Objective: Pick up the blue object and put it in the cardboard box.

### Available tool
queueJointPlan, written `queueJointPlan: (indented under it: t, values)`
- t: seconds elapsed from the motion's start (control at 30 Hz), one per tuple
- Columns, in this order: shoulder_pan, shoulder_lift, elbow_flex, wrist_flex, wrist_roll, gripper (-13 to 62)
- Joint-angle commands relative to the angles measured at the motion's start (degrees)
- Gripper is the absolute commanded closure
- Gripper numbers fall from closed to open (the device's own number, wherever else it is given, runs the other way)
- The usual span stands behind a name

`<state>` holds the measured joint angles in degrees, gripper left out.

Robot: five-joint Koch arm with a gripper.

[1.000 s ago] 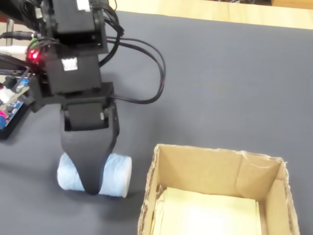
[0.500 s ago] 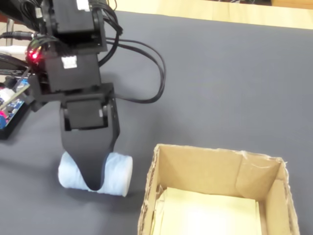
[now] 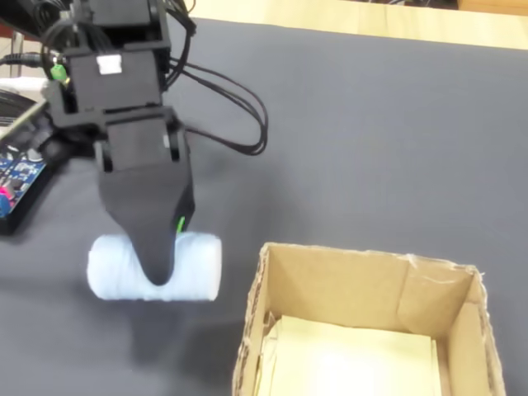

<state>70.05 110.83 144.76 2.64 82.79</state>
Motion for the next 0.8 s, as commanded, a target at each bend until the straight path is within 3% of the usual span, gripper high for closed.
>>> queueJointPlan:
  t: [0.0, 0.37, 0.77]
  values:
    - [0.7, 1.8, -2.4, -9.7, 4.2, 30.9]
    - [-9.7, -1.7, -17.3, -20.9, 7.5, 30.7]
    - [-21.0, -8.8, -26.1, -5.8, 5.1, 30.5]
